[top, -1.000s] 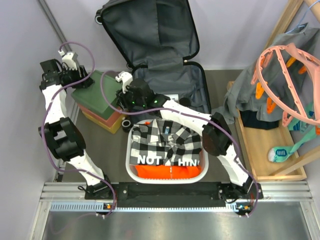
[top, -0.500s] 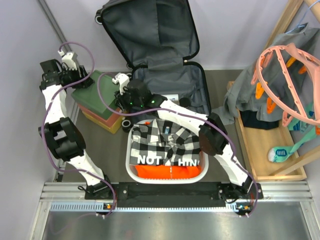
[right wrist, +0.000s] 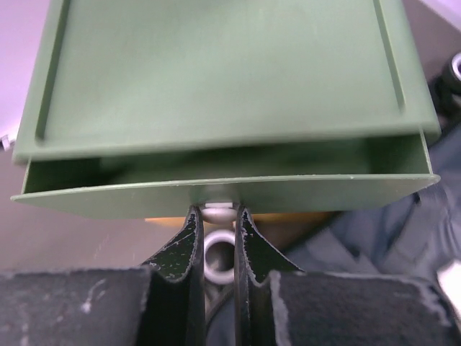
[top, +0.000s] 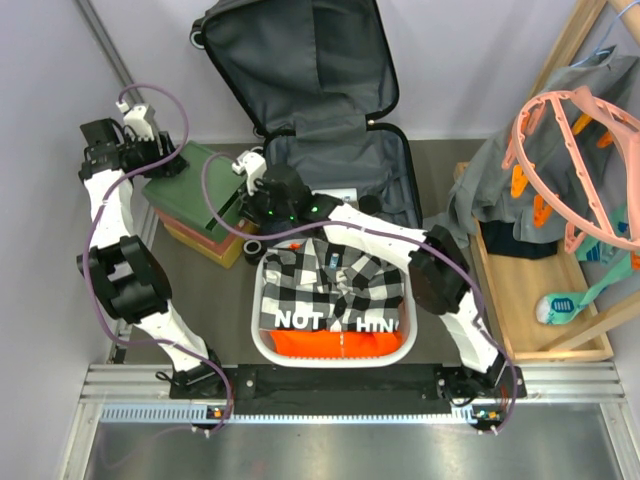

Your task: Open, take out, and arrange the luggage

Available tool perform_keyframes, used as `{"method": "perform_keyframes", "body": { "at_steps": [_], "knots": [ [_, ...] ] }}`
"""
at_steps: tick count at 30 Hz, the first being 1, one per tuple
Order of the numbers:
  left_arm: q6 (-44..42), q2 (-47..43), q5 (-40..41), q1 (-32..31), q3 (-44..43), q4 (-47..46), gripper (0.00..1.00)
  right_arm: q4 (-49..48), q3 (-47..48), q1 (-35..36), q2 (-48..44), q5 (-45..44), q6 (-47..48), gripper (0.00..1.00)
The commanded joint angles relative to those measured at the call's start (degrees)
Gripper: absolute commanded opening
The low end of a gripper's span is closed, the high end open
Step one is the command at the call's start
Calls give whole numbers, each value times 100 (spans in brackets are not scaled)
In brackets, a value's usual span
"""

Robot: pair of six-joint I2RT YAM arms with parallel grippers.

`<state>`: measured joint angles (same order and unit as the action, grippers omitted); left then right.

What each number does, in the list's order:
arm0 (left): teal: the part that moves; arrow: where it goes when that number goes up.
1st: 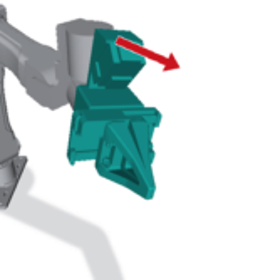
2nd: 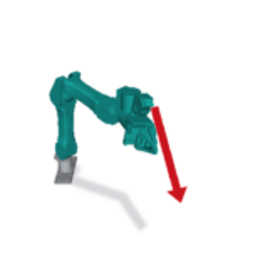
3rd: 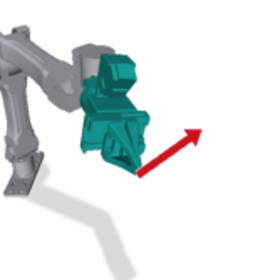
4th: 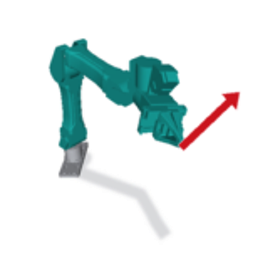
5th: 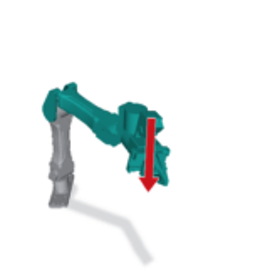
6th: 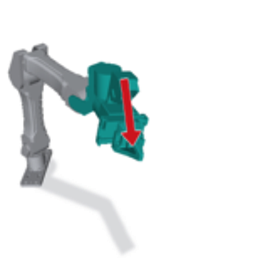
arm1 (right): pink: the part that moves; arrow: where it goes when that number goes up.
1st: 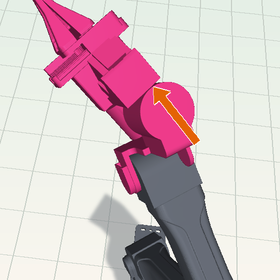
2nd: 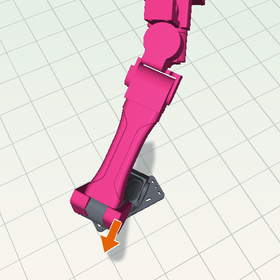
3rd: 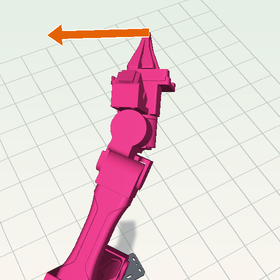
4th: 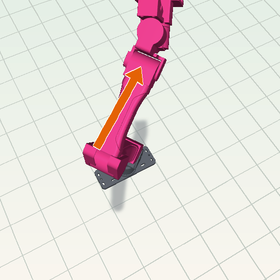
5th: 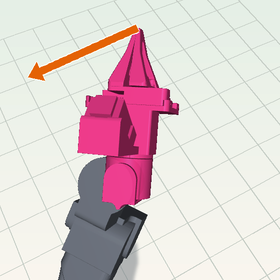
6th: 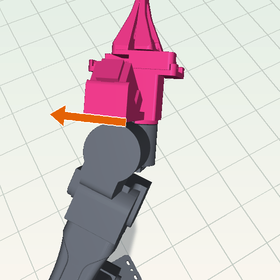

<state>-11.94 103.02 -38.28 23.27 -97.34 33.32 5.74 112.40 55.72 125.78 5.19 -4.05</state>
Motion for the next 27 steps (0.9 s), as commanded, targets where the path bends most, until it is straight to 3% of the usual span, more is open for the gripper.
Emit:
{"method": "perform_keyframes", "body": {
  "at_steps": [1, 15, 26, 27],
  "knots": [
    [-168, 157, 471, -121, 295, 1467, 65, -3, -674, 70, -913, -88, 159, 0],
    [-352, 60, 726, -112, 303, 1502, 66, 182, -2326, 70, -2197, -264, 186, 0],
    [-449, -72, 857, -112, 330, 1590, 66, 428, -2407, 70, -2409, -229, 133, 0],
    [-466, -107, 875, -103, 330, 1607, 67, 472, -2337, 79, -2409, -238, 133, 17]
  ]
}}
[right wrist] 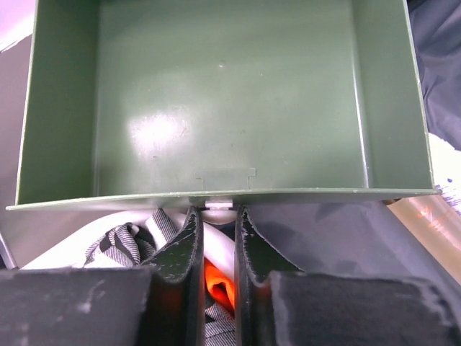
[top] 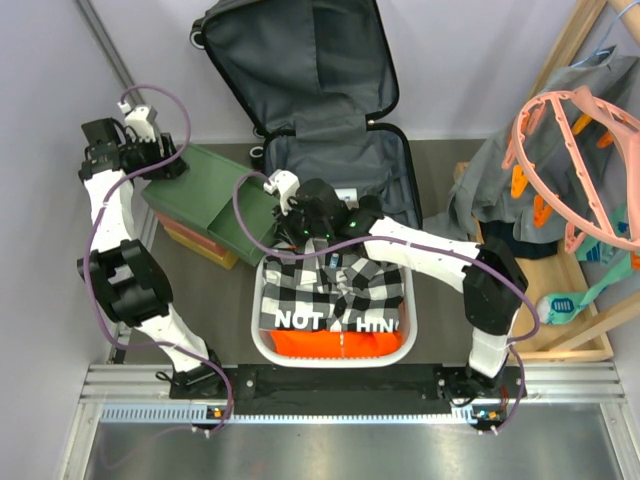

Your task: Open, take out, and arrange the luggage

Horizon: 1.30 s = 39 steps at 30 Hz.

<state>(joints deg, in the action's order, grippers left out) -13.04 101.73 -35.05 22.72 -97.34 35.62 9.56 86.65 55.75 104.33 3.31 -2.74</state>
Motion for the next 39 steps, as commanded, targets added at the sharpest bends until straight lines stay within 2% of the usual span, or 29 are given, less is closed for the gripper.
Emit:
{"method": "perform_keyframes", "body": {
  "at_steps": [1, 2, 3, 6, 8, 9, 12, 18, 27, 30, 34, 39],
  "knots": [
    [-410, -4, 552, -57, 330, 1413, 69, 116, 238, 68, -282, -50, -7, 26],
    [-436, -30, 569, -48, 330, 1457, 71, 99, 221, 68, -326, -50, -7, 33],
    [-471, -74, 578, -48, 321, 1500, 73, 81, 168, 68, -413, -41, -7, 47],
    [-568, -153, 718, -57, 268, 1518, 83, 125, 106, 68, -572, -58, 2, 60],
    [-595, -145, 859, -57, 102, 1562, 94, 195, 89, 68, -747, -120, 37, 64],
    [-603, -136, 894, -66, 40, 1632, 99, 247, 80, 68, -826, -155, 54, 66],
    [-639, -145, 1017, -110, -206, 1895, 99, 414, 19, 68, -1125, -313, 90, 68],
    [-814, -750, 1158, -277, -75, 1958, 99, 968, -87, 7, -1758, -1384, 151, 72],
    [-928, -1524, 1096, -567, 48, 2002, 99, 1865, -70, -1100, -2093, -1649, -200, 76],
    [-1165, -1534, 1482, -602, 40, 1897, 99, 2084, 115, -1346, -1970, -1562, -262, 77],
    [-1166, -1385, 2770, -585, 136, 1449, 99, 2137, 299, -1689, -1733, -1202, -323, 78],
    [-1245, -621, 3443, -479, -354, 1202, 99, 1866, 423, -1813, -1399, -1008, -60, 78]
  ]
}}
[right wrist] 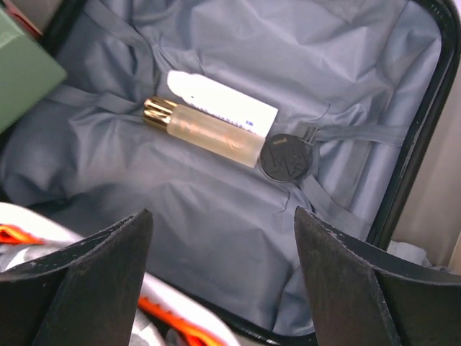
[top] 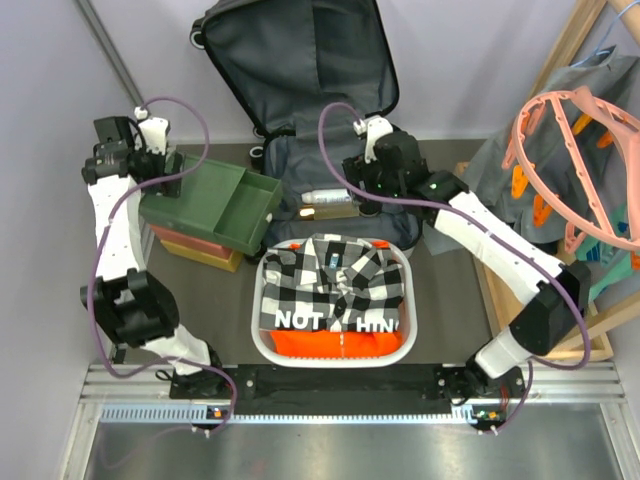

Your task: Open, take out, and arrange the luggage

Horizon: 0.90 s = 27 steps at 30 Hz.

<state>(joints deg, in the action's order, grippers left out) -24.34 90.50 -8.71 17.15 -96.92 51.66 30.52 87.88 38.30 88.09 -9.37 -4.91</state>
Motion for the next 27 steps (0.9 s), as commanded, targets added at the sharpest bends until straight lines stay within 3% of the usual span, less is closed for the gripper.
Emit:
{"method": "perform_keyframes", "body": {
  "at_steps": [1, 5, 9, 13, 17, 23, 27],
  "knots": [
    [-115, 713, 809, 78, -528, -367, 99, -283, 326, -86, 365, 338, 287, 79],
    [-71, 1127, -154, 52, -1634, 229, 99, -310, 607, -393, 961, 619, 333, 79],
    [-89, 1549, -438, -176, -2532, 802, 99, -249, 967, -815, 1683, 875, 60, 78],
    [244, 1681, -745, -282, -2516, 828, 99, 339, 1853, -877, 2474, 384, 122, 77],
    [561, 1594, -1124, -326, -2393, 750, 99, 989, 2260, -869, 3125, 567, -37, 77],
    [1043, 1620, -1625, -335, -2304, -102, 99, 1017, 2277, -702, 3512, 1104, 103, 75],
    [1194, 1892, -2186, -343, -2497, -446, 99, 580, 2471, -429, 3767, 998, 899, 78]
  ]
}}
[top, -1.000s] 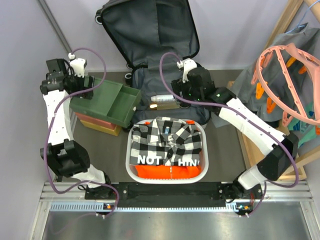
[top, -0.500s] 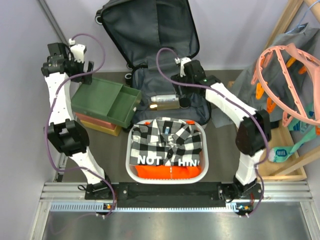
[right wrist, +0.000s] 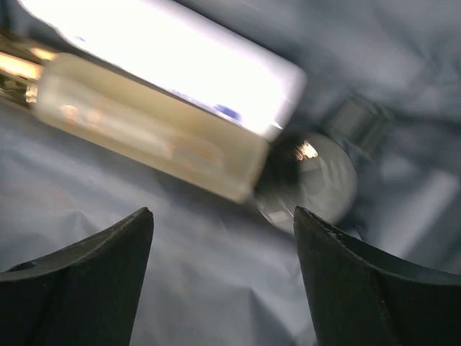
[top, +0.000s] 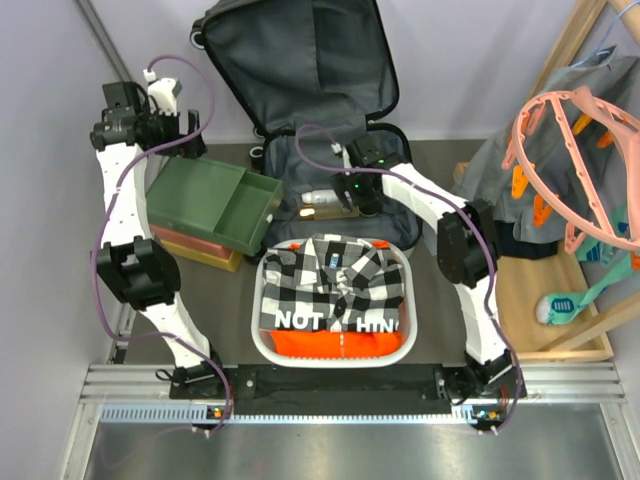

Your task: Open, take out, and arrange the luggage

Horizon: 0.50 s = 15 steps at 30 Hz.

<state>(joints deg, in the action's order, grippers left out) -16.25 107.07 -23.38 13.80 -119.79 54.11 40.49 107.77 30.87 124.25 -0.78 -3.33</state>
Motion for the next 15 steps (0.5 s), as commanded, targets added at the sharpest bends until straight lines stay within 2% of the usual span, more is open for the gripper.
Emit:
{"method": "perform_keyframes", "body": {
  "at_steps": [1, 5, 8, 12, 15],
  "knots": [
    [438, 375, -773, 0, -281, -726, 99, -445, 639, 314, 266, 157, 903, 80],
    [685, 613, -844, -9, -633, -805, 99, -68, 1535, 305, 1003, -300, 1807, 80],
    [720, 789, -835, -27, -932, -840, 99, -489, 1458, 279, 1005, -485, 2300, 82],
    [614, 860, -835, -132, -1064, -788, 99, -604, 1606, 217, 1215, 462, 2890, 82],
    [562, 825, -774, -194, -1012, -726, 99, -577, 1878, 191, 1513, 543, 2935, 84]
  ]
}}
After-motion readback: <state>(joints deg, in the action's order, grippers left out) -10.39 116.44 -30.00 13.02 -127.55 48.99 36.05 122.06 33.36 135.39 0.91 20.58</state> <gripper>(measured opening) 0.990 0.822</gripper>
